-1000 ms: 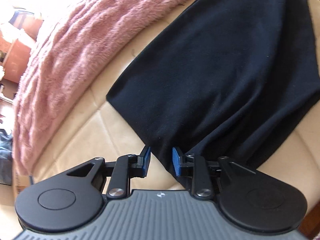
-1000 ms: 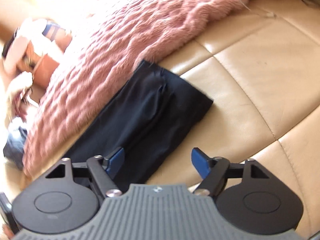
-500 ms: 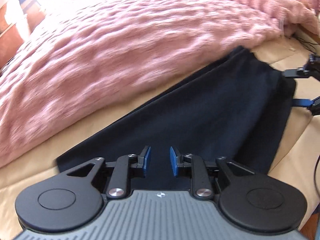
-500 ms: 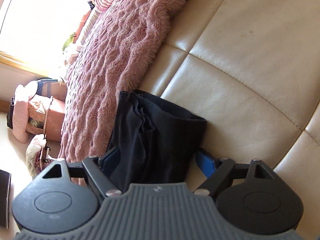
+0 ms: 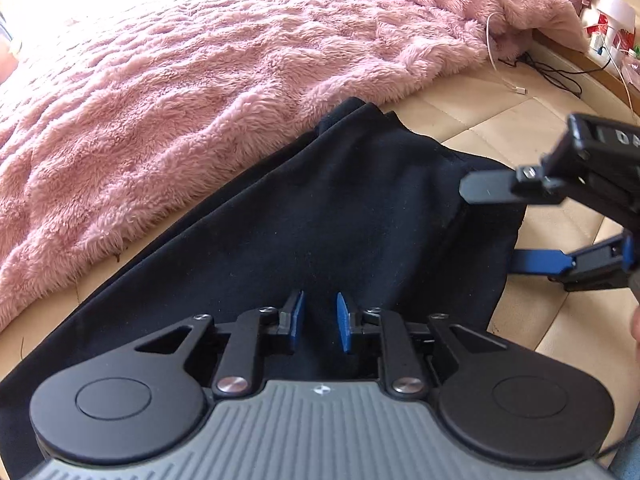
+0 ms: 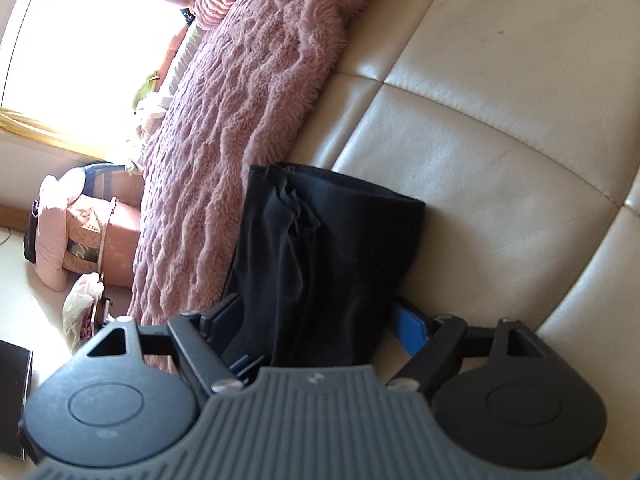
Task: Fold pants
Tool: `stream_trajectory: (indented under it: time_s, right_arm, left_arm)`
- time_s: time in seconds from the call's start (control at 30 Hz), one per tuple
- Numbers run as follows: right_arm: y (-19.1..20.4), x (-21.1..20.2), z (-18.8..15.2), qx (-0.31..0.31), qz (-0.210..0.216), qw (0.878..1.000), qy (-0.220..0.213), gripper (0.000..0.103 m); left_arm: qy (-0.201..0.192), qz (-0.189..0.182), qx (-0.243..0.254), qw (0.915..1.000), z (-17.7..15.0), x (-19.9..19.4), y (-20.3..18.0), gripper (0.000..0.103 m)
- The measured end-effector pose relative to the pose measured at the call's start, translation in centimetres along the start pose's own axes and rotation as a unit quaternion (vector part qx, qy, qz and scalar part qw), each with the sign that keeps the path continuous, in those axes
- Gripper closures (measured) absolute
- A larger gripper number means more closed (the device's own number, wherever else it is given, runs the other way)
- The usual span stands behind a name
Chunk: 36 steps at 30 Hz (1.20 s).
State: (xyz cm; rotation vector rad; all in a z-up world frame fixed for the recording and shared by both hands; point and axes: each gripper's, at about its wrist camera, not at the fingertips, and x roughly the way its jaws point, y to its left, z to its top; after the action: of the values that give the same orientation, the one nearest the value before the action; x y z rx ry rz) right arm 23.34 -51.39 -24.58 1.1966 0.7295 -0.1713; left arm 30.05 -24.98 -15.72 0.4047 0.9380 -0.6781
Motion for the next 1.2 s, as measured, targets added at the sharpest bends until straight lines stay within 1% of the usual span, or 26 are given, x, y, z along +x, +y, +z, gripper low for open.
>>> stream_trajectory:
  time_s: [0.1, 0.13, 0.2, 0.3, 0.33, 0.4, 0.53, 0.6, 0.73, 0.8, 0.83, 0.87, 0.93, 1.0, 1.1, 1.13, 1.2]
  right_arm:
    - [0.0, -0.1, 0.4, 0.014, -0.004, 0.999, -0.039, 0.029]
    - [-0.3, -0.1, 0.5, 0.023, 0.000, 0.999, -0.044, 0.029]
    - [-0.6, 0.0, 0.9, 0.028, 0.003, 0.998, -0.053, 0.033]
    - [-0.4, -0.1, 1.9, -0.004, -0.012, 0.997, -0.078, 0.034]
    - [-0.5, 0.0, 2.3, -0.003, -0.008, 0.997, -0.077, 0.034]
    - [-0.5, 0.5, 2.9, -0.004, 0.002, 0.998, -0.058, 0.034]
    - [0.5, 1.1, 2.3, -0.036, -0.009, 0.998, -0.044, 0.038]
    - [1.0, 1.4, 1.9, -0.059, -0.028, 0.997, -0.048, 0.046]
    - [1.1, 1.8, 2.3, -0.058, -0.046, 0.996, -0.052, 0.058]
    - [1.3, 1.9, 2.3, -0.068, -0.055, 0.995, -0.052, 0.065]
    - [1.3, 1.9, 2.2, -0.076, -0.060, 0.994, -0.052, 0.075]
    - [1.3, 1.9, 2.1, -0.079, -0.062, 0.993, -0.053, 0.081]
    - [0.9, 1.9, 2.2, -0.073, -0.058, 0.994, -0.051, 0.082]
    - [0.8, 1.8, 2.3, -0.075, -0.055, 0.995, -0.047, 0.084]
    - [1.1, 1.8, 2.6, -0.086, -0.055, 0.994, -0.039, 0.085]
    - [1.3, 1.7, 2.7, -0.091, -0.055, 0.994, -0.036, 0.085]
    - [1.8, 1.4, 2.8, -0.101, -0.050, 0.993, -0.035, 0.086]
  left_arm:
    - [0.003, 0.001, 0.003, 1.0000, 0.2, 0.3, 0.0, 0.081]
    - [0.004, 0.003, 0.006, 1.0000, 0.1, 0.2, -0.1, 0.081]
    - [0.005, 0.004, 0.009, 0.9999, 0.1, 0.3, -0.1, 0.081]
    - [0.005, 0.004, 0.008, 0.9999, 0.1, 0.3, -0.1, 0.081]
    - [0.005, 0.004, 0.008, 0.9999, 0.1, 0.3, -0.1, 0.081]
    - [0.003, 0.004, 0.006, 1.0000, 0.2, 0.2, -0.1, 0.081]
    - [-0.019, -0.011, -0.007, 0.9997, 0.7, 0.1, -0.2, 0.081]
    - [-0.025, -0.020, -0.004, 0.9995, 1.3, 0.4, -0.6, 0.081]
    - [-0.028, -0.035, 0.015, 0.9989, 2.5, 1.3, -2.0, 0.081]
    - [-0.032, -0.037, 0.022, 0.9985, 2.8, 1.7, -2.9, 0.083]
    - [-0.034, -0.042, 0.022, 0.9983, 2.9, 1.9, -3.2, 0.083]
    - [-0.035, -0.049, 0.022, 0.9979, 3.0, 2.0, -3.6, 0.083]
    - [-0.039, -0.060, 0.023, 0.9972, 2.9, 2.0, -3.9, 0.083]
    - [-0.040, -0.063, 0.018, 0.9970, 2.7, 1.7, -3.7, 0.083]
    - [-0.043, -0.048, 0.003, 0.9979, 2.0, 0.5, -2.1, 0.082]
    - [-0.043, -0.039, -0.003, 0.9983, 1.6, -0.1, -1.3, 0.082]
    - [-0.043, -0.010, -0.025, 0.9987, 0.5, -1.3, 0.8, 0.082]
